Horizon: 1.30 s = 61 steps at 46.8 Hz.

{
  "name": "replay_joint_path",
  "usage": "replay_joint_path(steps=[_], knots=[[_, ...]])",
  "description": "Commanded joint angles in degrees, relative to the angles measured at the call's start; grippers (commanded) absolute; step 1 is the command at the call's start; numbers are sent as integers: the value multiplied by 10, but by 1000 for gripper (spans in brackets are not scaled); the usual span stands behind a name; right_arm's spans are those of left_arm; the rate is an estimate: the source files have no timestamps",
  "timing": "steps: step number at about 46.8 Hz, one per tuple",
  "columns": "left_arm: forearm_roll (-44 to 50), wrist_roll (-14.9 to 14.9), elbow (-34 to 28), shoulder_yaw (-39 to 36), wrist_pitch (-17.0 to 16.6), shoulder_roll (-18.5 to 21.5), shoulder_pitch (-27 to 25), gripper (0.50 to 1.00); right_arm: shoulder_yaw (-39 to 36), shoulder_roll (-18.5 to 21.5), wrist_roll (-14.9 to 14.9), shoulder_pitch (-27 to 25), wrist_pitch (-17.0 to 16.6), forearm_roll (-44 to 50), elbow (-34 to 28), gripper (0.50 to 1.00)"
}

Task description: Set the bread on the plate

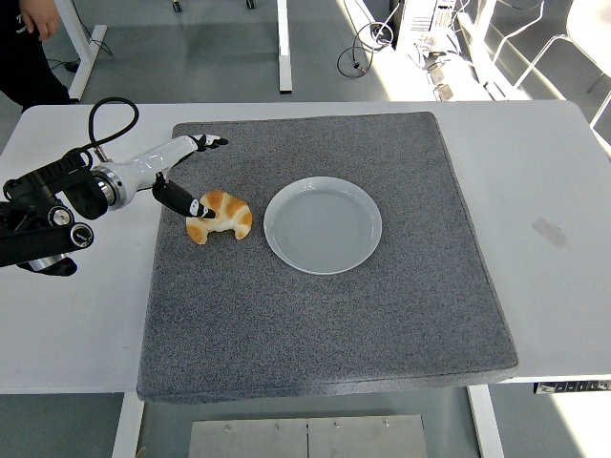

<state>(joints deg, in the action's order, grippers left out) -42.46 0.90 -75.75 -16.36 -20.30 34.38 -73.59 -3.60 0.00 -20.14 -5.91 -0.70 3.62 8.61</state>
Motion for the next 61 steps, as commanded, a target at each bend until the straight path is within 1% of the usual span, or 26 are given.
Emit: replay_joint_path(steps=[1,10,15,19,33,39,43,48,57,61], knots=[[-10,-2,-4,-1,0,0,4,968,0,0,0,-1,0,0,0,1000],[-37,-7,1,-3,-1,-4,15,965,0,0,0,0,0,0,0,1000],[-39,-20,4,-24,-4,-7,14,946,0,0,0,-1,0,0,0,1000],[-40,-22,11,-33,-4,-8,16,942,0,0,0,-1,0,1,0,1000],[-39,-23,56,-33,-4,-47,15,921,0,0,0,0,0,0,0,1000],[-39,-23,64,-32,-4,-62,15,896,0,0,0,-1,0,0,0,1000],[-39,-23,74,-32,-2,-68,16,857,0,0,0,0,0,1,0,1000],[-39,-22,81,-32,-1,-77,18,825,0,0,0,0,0,1,0,1000],[-39,-22,84,-32,0,-79,26,698,0,0,0,0,0,1,0,1000],[-39,-21,83,-33,0,-79,27,681,0,0,0,0,0,0,0,1000]])
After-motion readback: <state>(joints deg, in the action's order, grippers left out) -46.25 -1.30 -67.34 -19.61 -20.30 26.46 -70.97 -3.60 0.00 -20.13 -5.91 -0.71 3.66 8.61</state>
